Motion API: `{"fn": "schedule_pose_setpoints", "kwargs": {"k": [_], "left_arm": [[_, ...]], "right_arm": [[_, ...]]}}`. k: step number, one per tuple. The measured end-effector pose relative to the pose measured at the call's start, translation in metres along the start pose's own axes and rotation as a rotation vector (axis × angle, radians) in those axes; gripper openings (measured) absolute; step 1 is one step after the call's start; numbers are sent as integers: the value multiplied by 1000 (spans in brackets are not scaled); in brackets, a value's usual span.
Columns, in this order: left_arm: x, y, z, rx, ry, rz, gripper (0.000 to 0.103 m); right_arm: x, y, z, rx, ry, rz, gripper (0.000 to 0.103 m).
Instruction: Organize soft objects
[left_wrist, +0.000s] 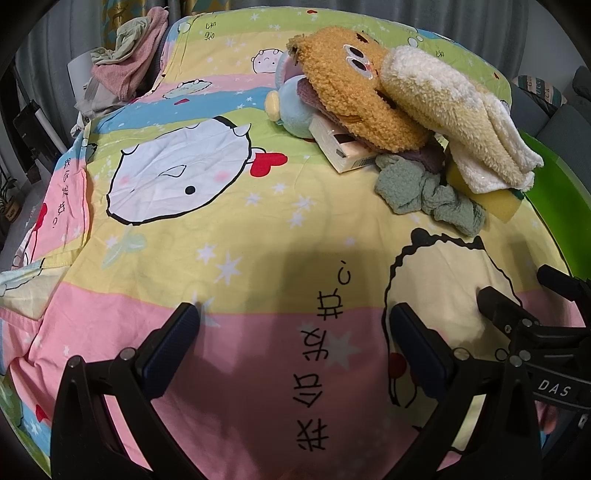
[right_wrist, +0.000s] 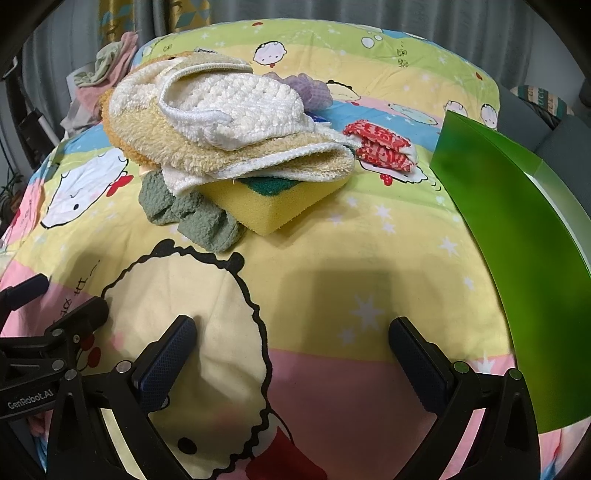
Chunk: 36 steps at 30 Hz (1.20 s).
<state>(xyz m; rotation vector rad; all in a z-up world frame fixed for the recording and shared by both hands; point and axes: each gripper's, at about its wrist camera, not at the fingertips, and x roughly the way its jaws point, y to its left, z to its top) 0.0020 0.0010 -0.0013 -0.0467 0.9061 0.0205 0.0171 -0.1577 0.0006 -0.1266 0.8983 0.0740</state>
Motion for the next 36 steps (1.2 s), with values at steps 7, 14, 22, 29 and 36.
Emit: {"fn": "schedule_pose_setpoints", "kwargs": {"k": [7,14,22,29,36], "left_arm": [[-1,1,0,-1,1,-2,103],[-2,1,-1,0,-1,-2,103],[-4,5,7,5,78,-41,101],[-37,34,20,-127,-26,-96,97],[-43,58,29,-246,-57,-136,89]], "right_arm": [[1,-2,7,15,43,-1,103],[-11,2,-4,24,27,25,103],[-48,-3,8,89,-92,117,103],[-67,8,65,83,-180,217,91],[-30,28,88,93,-137,243,76]]}}
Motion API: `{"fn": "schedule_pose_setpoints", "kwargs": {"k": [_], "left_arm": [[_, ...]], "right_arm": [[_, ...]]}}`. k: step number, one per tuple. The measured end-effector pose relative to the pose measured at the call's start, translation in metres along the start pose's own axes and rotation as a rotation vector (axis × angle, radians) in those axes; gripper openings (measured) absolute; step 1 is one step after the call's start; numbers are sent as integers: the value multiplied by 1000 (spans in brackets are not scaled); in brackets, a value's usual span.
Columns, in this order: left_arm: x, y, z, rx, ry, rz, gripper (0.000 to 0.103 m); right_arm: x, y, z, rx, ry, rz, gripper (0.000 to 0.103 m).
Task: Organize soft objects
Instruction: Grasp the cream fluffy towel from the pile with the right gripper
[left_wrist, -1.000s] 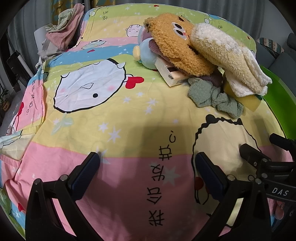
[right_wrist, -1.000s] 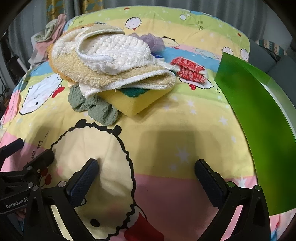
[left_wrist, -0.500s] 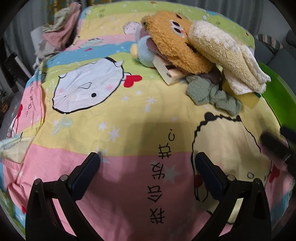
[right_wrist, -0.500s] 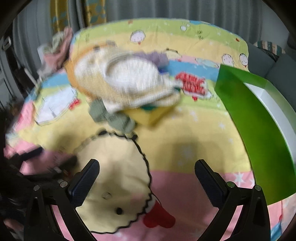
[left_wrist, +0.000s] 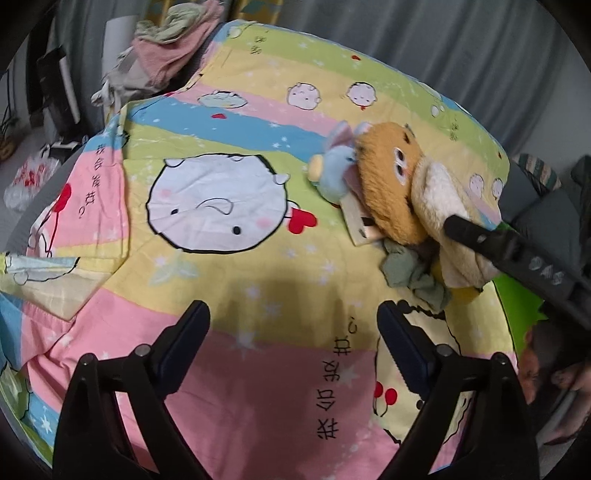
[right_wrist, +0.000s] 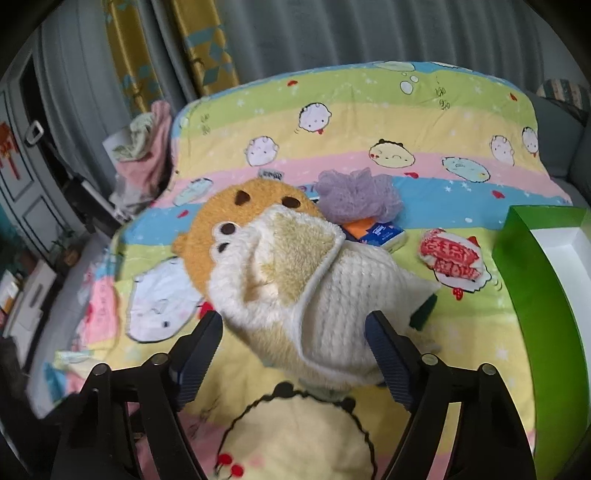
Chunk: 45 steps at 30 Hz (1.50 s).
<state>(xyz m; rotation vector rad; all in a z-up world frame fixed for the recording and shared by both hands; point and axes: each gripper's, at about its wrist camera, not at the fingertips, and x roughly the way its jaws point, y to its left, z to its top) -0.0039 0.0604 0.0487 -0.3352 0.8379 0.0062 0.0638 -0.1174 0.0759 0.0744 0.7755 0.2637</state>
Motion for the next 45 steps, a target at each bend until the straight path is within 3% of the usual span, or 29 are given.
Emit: {"fn": "schedule_pose_setpoints", "kwargs": {"k": [2,4,7,16,21,24,26,27,29,30,34,39,42,45], "left_arm": [[1,3,2,-9,0,-3,86],[0,5,3,-15,-2,5,86],[-5,9,1,-25,-10,5,86],[-17,14,-1,-39,-14,-32,86],[-23,24,-4,-64,-1,-62,86],[-23,29,-7,-92,17,-75,86],[-20,30,-9,-94,43,-88,86],[-19,29,-11,-89,50,-91,86],[-19,25,-15,-67,60,-97,86],[-19,23,-16,-55,62,-100,86],[-21,14,-18,-26,71,-138,86],[-29,5,-20,-7,92,-244,86],[-33,-12,-27,68,112,-310,86],[-29,-29,-37,140,132,-305,86]], "right_arm": [[6,2,0,-13,0,-14,59],[6,1,0,-29,-13,-27,34],[-2,-7,-2,-10,-26,-2,21],[-97,7,-14,9,-120,165,20],[-102,27,-46,-54,2,185,20],[-83,30,-67,-61,111,216,20],[-64,30,-79,-69,180,179,20],[-55,30,-83,-68,213,173,21],[-41,24,-88,-38,272,187,34],[-39,21,-89,-21,282,195,48],[-53,10,-81,9,217,188,82],[-63,-16,-68,104,152,176,85],[-53,-31,-63,178,189,191,85],[-37,-32,-65,223,233,243,85]]}}
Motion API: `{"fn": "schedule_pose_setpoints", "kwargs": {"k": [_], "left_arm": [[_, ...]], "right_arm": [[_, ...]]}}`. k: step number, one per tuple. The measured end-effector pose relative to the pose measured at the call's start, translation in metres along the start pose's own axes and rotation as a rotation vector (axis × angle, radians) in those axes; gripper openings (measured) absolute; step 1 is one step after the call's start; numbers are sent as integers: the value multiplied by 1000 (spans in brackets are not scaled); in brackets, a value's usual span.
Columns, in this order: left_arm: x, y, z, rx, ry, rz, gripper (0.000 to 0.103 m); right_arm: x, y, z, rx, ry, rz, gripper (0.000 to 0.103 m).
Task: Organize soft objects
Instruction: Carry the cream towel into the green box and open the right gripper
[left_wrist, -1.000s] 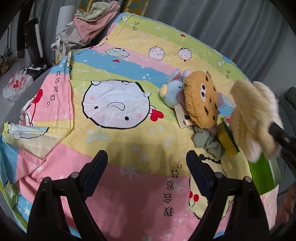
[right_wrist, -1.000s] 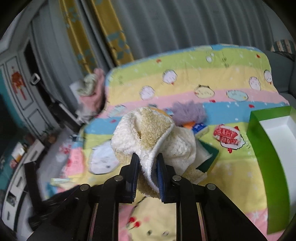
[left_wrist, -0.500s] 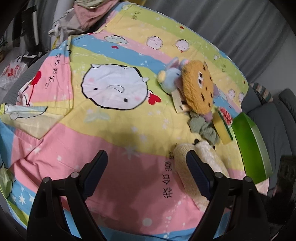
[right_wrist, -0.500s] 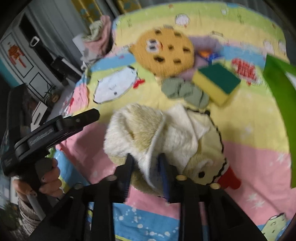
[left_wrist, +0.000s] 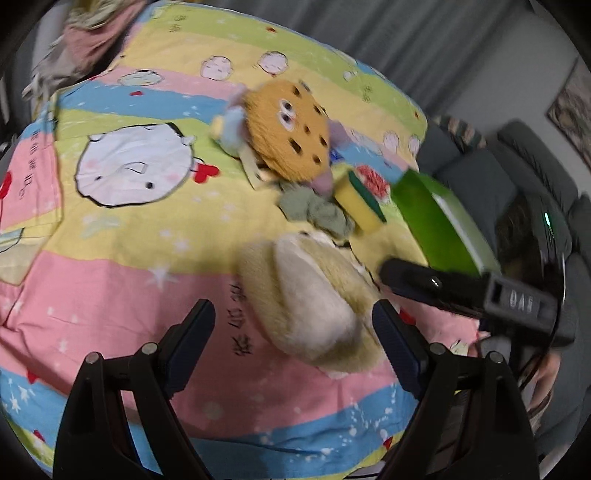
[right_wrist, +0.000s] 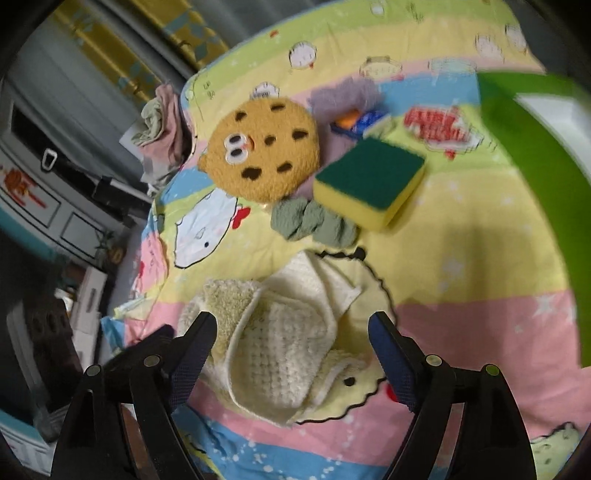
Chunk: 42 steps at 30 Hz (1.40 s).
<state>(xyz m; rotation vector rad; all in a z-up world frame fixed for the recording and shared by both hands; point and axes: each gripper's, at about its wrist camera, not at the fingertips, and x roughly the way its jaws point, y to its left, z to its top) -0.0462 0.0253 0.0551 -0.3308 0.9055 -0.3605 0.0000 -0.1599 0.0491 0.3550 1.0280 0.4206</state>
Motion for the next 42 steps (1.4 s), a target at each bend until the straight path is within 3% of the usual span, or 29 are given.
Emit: {"fn": "schedule_pose_setpoints", "kwargs": {"k": [3,9,11,13,14,16,18,21,29,37,42], "left_arm": [[11,-3,-3,0,21,19,80],[25,-8,-2,-10,24,-17,50],[29,-12,0,0,10,-6,38],[32,-18,1,26,16,13,35],[34,-21,0,40,14,25,34],[34,-30,1,78,3,48,34],[33,-41,3,110,-14,64,34],[29,-60,10,162,-46,74,34],[13,-122,35,268,-149,17,34],[13,-189,47,395,-219,-53,34],[28,-226,55,457,-217,-109,34]], "right_arm": [[16,-3,0,28,54,29,85],[35,1,1,25,75,15,85],[40,0,1,31,80,30,79],[48,-2,0,48,99,56,64],[50,-4,0,61,102,74,61],[52,-7,1,82,107,123,43],[49,-8,1,99,107,169,40],[32,-5,3,75,60,155,39],[-47,-8,16,35,-152,129,39],[-118,-41,27,87,-340,136,39],[-153,-67,32,137,-440,112,39]]}}
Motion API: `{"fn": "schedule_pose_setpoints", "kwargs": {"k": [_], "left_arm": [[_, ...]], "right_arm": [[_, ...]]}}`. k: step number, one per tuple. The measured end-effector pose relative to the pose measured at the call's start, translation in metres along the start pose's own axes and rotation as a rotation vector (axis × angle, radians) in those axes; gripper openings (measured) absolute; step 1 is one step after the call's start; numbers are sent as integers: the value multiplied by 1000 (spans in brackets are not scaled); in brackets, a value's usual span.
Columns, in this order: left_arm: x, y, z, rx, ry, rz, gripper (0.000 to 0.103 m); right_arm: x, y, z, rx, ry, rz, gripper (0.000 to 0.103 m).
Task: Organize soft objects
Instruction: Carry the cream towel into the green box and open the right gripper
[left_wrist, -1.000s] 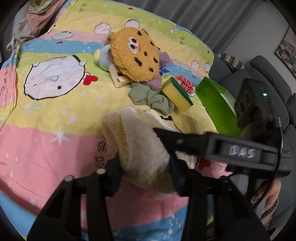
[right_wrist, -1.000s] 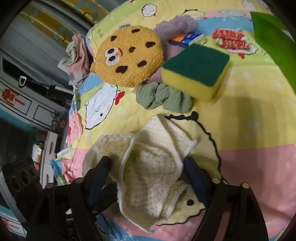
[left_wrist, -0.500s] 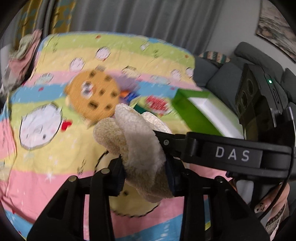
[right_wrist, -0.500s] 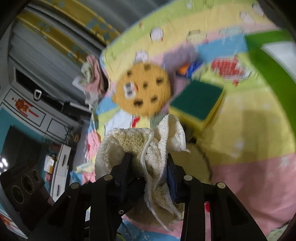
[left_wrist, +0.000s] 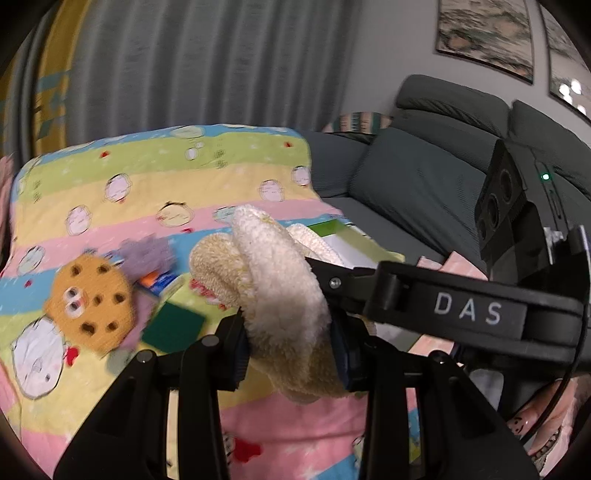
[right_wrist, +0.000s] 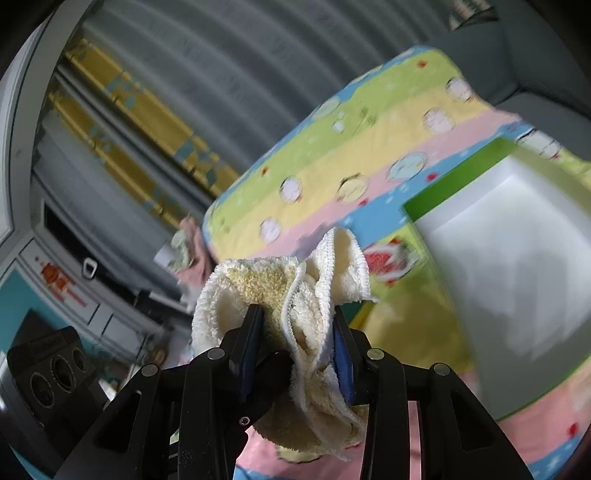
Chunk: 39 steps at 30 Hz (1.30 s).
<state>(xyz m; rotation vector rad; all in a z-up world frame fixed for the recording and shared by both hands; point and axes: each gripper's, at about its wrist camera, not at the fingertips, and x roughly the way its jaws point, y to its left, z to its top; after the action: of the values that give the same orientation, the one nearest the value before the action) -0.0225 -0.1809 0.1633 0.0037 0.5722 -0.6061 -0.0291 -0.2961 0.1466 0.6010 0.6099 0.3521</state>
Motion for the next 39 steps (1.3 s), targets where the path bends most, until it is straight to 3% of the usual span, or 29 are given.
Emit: {"fn": "schedule_pose_setpoints", "kwargs": {"k": [7,21,36,39], "left_arm": [[40,-31,14,48,20,-81,34],[114,-71,14,58,147,-227,34],[158,-75,0,-36,301,-265,37],[151,-75,1,-35,289,-247,49]], "right_arm": [[-25,-29,19,22,-95,-91,39],[-43,-104,34,150,-133,-269,39],[-37,-146,34,239,-95,-440,39],[-40,-143,33,219,-109,-461,39]]}}
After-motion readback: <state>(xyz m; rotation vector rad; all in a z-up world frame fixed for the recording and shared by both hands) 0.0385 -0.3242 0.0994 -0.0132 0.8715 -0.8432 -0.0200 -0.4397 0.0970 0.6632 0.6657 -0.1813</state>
